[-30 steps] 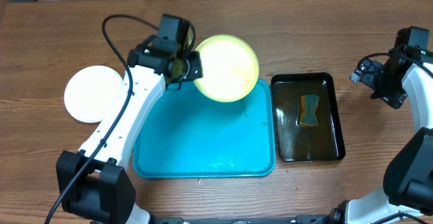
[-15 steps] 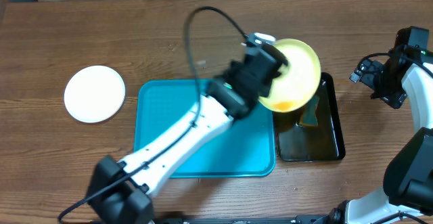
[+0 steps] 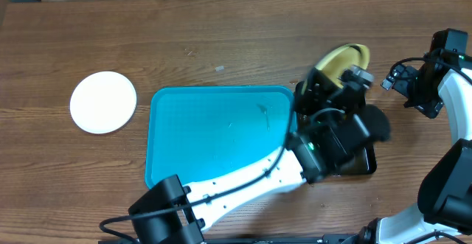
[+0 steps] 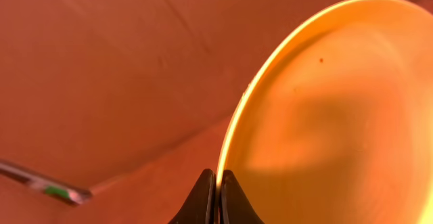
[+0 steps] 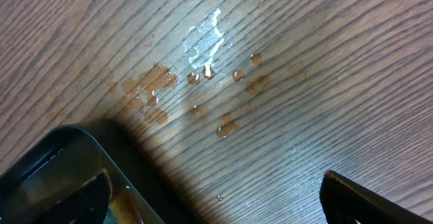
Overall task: Clean dirty plates on tray and stack at the side
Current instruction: 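Carry the yellow plate left and lower it onto the white plate stack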
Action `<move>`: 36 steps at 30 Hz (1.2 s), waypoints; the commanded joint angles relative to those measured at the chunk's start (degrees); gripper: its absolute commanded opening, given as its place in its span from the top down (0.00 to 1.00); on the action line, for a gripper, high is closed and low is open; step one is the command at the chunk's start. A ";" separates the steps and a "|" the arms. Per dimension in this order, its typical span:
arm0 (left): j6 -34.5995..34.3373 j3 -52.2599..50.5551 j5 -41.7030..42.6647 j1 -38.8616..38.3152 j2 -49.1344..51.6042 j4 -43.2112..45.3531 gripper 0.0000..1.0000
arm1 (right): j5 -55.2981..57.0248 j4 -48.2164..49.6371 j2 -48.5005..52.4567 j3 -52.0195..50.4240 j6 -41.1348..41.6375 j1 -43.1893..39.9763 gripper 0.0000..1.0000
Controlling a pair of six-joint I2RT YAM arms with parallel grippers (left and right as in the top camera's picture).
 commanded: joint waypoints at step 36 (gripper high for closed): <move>-39.80 1.25 69.92 26.99 -3.54 -28.33 0.96 | -0.26 0.31 -0.61 0.55 0.20 -0.11 0.00</move>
